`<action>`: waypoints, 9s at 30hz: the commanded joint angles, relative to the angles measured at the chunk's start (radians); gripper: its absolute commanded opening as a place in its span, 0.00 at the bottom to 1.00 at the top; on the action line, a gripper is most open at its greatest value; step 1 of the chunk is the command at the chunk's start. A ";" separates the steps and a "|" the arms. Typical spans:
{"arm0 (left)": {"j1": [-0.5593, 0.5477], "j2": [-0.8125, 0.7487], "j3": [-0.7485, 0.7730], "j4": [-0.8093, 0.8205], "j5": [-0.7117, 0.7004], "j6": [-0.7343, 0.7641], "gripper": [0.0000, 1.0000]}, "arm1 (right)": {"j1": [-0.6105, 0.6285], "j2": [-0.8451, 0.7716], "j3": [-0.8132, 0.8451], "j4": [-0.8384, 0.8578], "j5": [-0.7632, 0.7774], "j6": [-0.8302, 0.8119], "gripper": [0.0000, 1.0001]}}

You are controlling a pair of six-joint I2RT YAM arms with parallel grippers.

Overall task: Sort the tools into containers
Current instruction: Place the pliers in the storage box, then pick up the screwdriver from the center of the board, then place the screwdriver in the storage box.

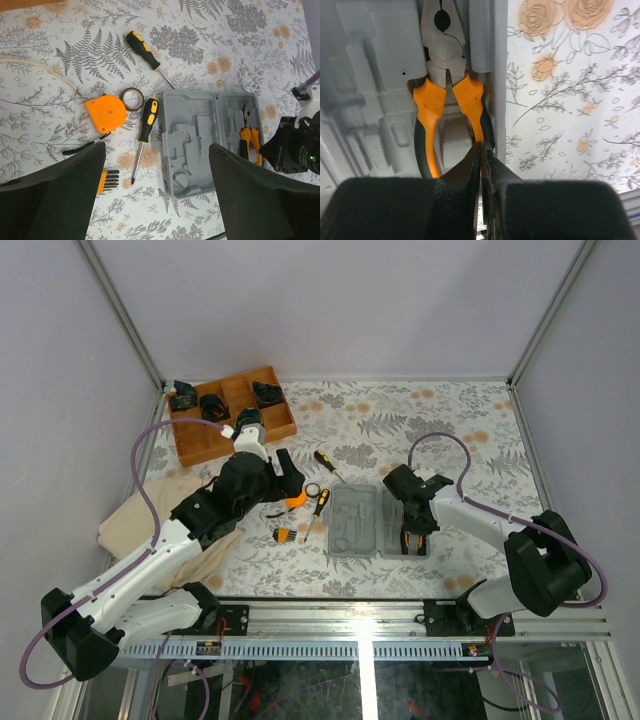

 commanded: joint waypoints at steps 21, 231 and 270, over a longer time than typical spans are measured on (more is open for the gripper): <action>0.014 0.012 0.024 -0.049 -0.044 -0.030 0.83 | 0.017 -0.149 -0.004 0.130 -0.222 0.001 0.33; -0.362 0.373 0.061 0.205 0.222 -0.101 0.00 | 0.010 -0.751 -0.593 1.137 -0.502 0.495 0.60; -0.412 0.369 0.080 0.180 0.184 -0.125 0.42 | 0.010 -0.733 -0.592 1.067 -0.491 0.485 0.12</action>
